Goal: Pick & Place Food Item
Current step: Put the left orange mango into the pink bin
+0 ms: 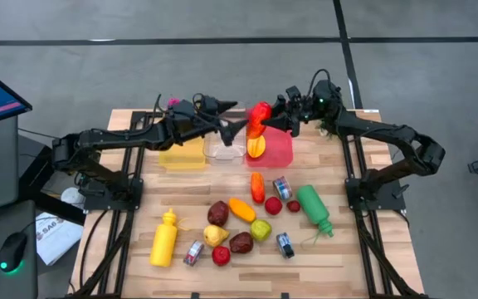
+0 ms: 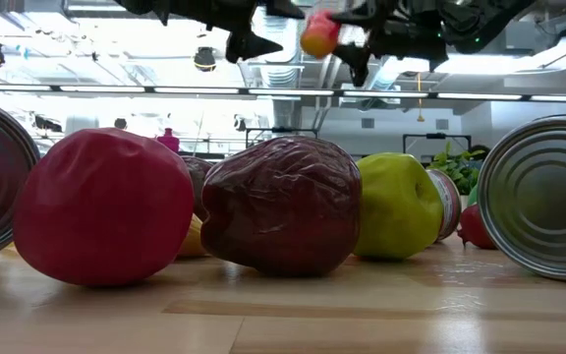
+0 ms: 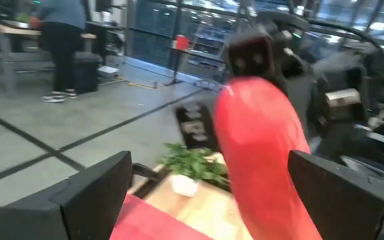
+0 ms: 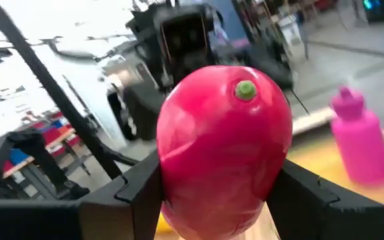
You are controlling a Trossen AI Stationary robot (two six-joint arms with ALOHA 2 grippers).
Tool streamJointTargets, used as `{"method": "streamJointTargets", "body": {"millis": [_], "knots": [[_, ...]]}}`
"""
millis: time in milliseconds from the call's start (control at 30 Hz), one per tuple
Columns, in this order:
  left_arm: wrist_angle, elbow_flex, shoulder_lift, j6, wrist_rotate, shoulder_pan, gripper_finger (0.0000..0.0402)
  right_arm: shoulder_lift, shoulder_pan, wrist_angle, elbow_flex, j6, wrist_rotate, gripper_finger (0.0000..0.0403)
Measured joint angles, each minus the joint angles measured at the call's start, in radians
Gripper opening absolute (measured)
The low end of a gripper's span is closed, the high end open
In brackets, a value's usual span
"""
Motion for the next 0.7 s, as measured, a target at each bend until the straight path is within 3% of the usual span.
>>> {"method": "streamJointTargets", "body": {"millis": [167,433,700], "knots": [[0.001,0.000,0.000,-0.005,0.009,0.040,0.0390,0.000,-0.061,-0.189,0.000,-0.104,0.045,0.0214],[0.002,0.000,0.000,-0.011,0.016,0.077,0.0383,0.000,-0.112,-0.461,0.000,-0.222,0.285,0.0215],[0.002,0.000,0.000,-0.011,0.017,0.092,0.0381,0.000,-0.137,-0.577,-0.002,-0.231,0.506,0.0215]]}}
